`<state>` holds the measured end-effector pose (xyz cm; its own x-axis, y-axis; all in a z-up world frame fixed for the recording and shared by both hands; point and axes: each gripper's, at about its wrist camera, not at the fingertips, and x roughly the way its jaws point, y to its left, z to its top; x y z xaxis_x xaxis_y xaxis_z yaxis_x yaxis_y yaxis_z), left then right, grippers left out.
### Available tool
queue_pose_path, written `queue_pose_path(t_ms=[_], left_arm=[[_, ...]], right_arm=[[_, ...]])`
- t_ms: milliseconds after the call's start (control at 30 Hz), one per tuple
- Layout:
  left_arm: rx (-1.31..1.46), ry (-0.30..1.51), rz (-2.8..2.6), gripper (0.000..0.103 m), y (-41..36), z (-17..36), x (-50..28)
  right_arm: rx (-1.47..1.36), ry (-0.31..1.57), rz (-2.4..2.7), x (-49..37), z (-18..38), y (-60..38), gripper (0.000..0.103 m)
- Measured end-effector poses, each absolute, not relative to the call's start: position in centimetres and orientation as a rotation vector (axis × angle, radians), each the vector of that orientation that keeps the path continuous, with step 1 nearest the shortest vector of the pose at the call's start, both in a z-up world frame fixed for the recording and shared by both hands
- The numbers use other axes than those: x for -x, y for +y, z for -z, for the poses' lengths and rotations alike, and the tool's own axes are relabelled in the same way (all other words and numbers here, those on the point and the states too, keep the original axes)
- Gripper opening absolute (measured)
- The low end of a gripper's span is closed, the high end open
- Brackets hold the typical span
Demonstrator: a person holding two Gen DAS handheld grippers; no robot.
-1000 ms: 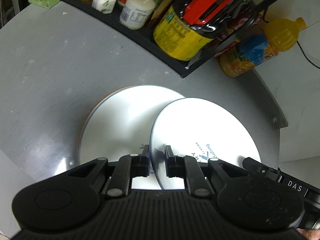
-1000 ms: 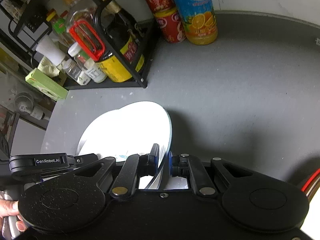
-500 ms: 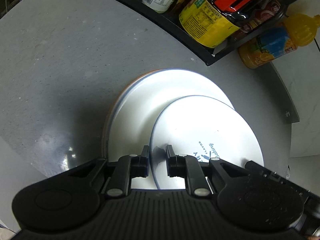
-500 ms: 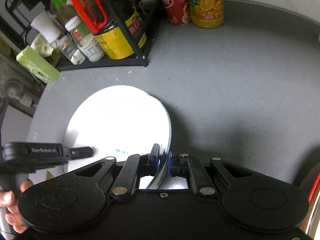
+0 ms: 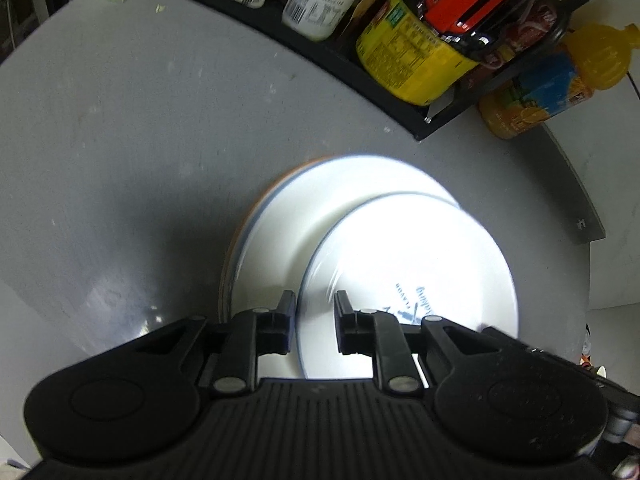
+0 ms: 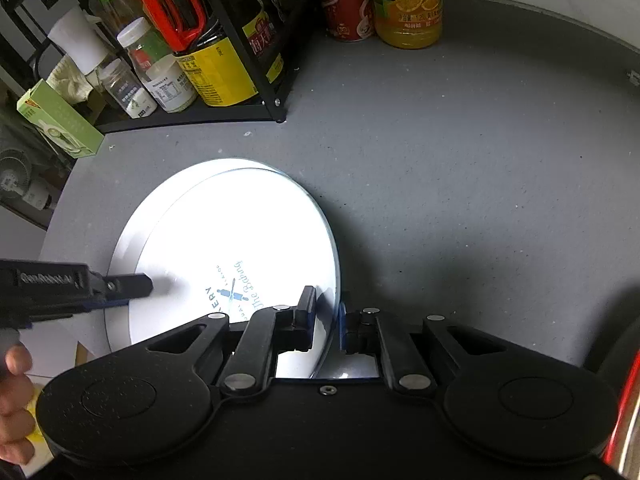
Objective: Organize plates and bowls
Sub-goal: 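Carry the 'BAKERY' plate with both grippers onto the plate stack, then open both grippers and release the 'BAKERY' plate onto the stack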
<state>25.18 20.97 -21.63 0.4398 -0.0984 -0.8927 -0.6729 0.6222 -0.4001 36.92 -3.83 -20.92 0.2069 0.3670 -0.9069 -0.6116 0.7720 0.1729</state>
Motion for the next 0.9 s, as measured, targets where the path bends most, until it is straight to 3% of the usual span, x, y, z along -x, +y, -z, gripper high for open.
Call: queue_pose_path(t_ms=[333,500,567,733,900], left_arm=[[0.794,1.055,-0.456,0.03,21.8,20.2,-24.4],[0.792,1.065,-0.448,0.032,21.9,20.1,-24.5],[0.771,1.067,-0.445,0.038,21.7,19.8,-24.5],[0.715,1.061,-0.434,0.054,21.1,19.2,-24.9],[0.685,1.053,-0.408,0.056,20.9,18.8,-24.9]], right_arm=[[0.24,1.205,-0.664,-36.6,21.3,-3.0,0.021],[0.201,1.192,-0.68,-36.2,20.1,-3.2,0.039],[0.187,1.176,-0.682,-35.9,19.5,-3.4,0.044],[0.139,1.154,-0.665,-35.4,17.9,-4.4,0.049],[0.11,1.129,-0.639,-34.9,16.3,-6.1,0.058]])
